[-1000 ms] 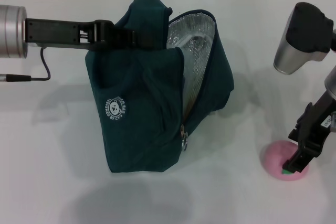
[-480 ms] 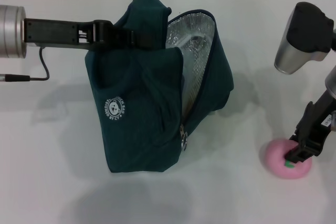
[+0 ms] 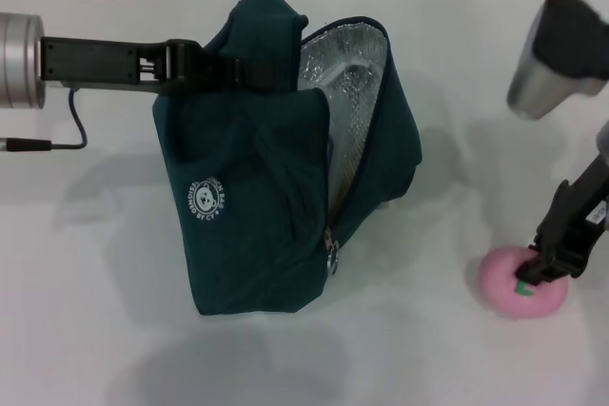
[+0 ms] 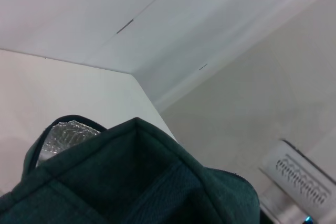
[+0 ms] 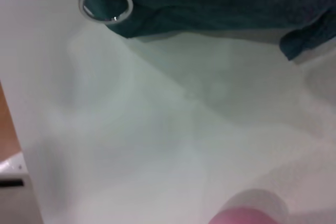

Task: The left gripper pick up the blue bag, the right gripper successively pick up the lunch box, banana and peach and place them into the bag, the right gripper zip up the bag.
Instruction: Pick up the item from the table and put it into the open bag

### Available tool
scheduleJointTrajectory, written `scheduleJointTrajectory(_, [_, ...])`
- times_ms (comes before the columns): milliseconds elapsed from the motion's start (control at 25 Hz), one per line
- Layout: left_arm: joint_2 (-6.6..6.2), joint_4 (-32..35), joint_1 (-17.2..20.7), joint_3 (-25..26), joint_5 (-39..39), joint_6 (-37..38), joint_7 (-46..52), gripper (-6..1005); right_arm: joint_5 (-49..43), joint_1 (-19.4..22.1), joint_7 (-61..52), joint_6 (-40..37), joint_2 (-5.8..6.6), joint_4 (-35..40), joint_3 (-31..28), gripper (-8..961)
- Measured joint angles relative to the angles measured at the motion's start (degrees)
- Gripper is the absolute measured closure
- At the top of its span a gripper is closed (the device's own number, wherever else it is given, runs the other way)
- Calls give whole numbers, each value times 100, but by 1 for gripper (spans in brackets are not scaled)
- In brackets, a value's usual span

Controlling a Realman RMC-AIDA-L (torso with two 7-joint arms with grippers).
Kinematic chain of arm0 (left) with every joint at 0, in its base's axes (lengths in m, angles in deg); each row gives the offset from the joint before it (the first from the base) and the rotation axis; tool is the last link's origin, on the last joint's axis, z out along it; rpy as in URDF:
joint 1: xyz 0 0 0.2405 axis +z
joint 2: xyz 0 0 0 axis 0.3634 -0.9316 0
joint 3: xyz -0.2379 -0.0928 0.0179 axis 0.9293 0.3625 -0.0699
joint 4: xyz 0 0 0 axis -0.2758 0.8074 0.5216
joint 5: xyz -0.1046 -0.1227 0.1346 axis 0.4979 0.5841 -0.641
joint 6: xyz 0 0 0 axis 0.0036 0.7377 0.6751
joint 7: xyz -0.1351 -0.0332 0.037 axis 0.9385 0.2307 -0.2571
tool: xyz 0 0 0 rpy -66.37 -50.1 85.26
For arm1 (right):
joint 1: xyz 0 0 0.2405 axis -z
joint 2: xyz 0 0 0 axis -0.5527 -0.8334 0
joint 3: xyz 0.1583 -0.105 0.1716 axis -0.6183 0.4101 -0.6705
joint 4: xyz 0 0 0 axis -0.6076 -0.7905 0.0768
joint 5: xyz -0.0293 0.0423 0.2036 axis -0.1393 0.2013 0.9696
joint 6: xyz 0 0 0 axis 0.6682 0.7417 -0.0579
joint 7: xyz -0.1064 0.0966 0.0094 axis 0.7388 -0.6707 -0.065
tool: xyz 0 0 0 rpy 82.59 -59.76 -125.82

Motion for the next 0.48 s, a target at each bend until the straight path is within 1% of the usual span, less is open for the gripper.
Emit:
scheduleJointTrajectory(120, [0, 0, 2, 0, 7, 0, 0, 928, 52, 2, 80, -163, 2, 39, -479, 772])
scheduleJointTrajectory(240, [0, 0, 2, 0, 8, 0, 0, 927, 137, 2, 214, -373, 23, 71, -1169, 795])
scheduleJointTrajectory(360, [0, 0, 1, 0, 10, -1, 0, 927, 150, -23, 302, -531, 80, 79, -1903, 833])
scheduleJointTrajectory(480, [0, 0, 1, 0, 11, -1, 0, 927, 171, -44, 333, -613, 171, 113, -2625, 865])
